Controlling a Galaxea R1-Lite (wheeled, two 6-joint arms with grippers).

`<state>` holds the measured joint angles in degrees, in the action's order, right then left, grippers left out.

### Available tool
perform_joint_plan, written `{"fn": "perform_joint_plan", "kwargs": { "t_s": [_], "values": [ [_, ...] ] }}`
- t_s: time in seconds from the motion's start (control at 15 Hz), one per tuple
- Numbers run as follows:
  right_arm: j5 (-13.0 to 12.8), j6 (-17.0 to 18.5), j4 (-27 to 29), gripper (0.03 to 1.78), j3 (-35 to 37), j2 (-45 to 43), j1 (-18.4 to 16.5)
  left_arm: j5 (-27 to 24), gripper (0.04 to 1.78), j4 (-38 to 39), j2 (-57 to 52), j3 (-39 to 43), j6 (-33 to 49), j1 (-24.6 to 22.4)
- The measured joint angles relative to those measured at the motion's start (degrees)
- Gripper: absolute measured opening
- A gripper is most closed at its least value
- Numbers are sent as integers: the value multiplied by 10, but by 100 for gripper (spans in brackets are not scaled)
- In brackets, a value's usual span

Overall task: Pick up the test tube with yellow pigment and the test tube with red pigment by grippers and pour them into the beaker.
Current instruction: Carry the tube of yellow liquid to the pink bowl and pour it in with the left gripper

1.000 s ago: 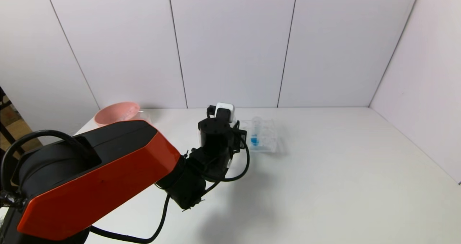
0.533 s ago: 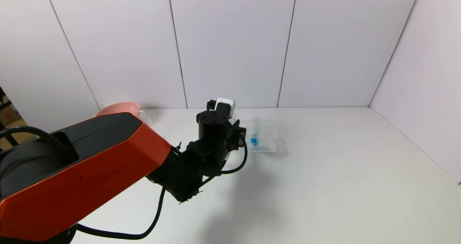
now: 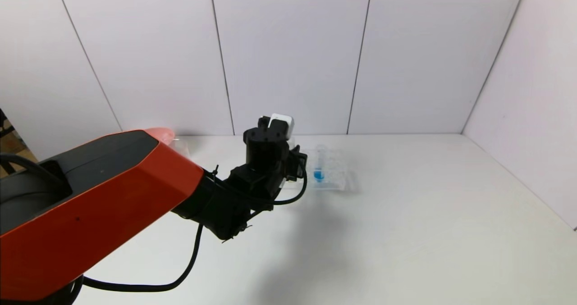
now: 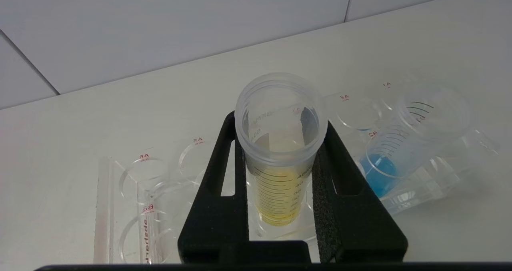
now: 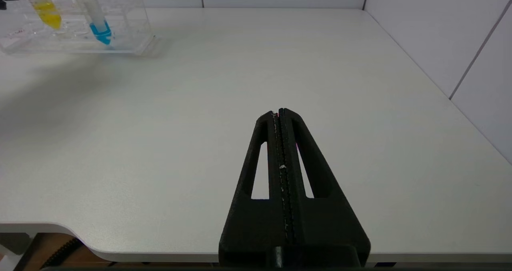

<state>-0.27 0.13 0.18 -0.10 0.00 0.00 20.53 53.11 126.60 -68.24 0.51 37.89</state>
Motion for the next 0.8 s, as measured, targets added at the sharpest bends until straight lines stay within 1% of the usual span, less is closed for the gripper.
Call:
{"fn": "perform_joint_plan", "kwargs": {
  "t_s": [0.8],
  "values": [
    [0,0,0,11,0,0,0,-24,46,-48,-27,-22,-1,-9]
  ]
}}
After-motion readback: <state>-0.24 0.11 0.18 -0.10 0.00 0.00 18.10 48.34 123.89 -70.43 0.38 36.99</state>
